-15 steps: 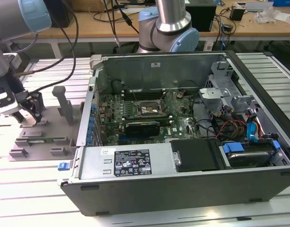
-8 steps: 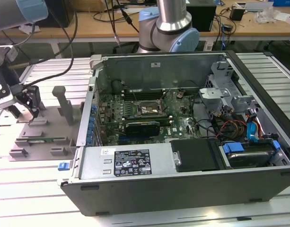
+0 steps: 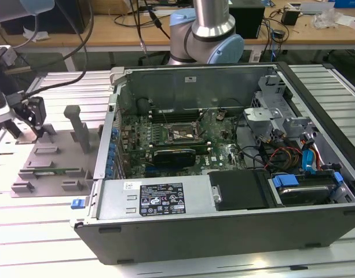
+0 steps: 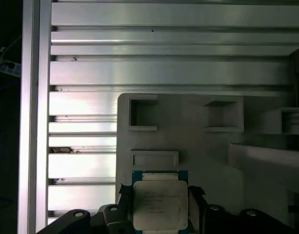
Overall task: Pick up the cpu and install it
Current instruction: 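Pick up the cpu and move it towards the insertion slot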
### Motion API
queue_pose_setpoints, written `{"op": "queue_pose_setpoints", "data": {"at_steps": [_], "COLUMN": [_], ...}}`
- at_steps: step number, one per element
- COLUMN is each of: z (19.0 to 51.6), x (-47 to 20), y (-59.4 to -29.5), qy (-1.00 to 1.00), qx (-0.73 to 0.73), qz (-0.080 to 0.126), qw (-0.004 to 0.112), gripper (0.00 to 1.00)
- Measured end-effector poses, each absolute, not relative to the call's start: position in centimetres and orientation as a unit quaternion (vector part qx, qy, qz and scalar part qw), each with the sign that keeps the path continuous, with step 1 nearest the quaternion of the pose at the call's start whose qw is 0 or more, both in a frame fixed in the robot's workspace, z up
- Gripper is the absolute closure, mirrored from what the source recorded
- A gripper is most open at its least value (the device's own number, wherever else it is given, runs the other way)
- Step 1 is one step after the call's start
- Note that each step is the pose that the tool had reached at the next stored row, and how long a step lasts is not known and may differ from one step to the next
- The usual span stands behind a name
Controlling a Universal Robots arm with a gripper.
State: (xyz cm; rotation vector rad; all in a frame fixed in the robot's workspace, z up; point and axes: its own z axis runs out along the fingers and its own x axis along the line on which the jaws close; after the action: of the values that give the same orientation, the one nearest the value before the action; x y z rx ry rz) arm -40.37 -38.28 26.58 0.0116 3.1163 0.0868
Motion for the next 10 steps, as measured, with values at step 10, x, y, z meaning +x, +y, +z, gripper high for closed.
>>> {"op": "queue_pose_setpoints", "data": {"at_steps": [10], "z": [29.1], "x": [-40.4], "y": [-38.3], "qy": [1.000], "qx": [0.004], "qz": [0.028], "qw": [0.012], "gripper": [0.46]}}
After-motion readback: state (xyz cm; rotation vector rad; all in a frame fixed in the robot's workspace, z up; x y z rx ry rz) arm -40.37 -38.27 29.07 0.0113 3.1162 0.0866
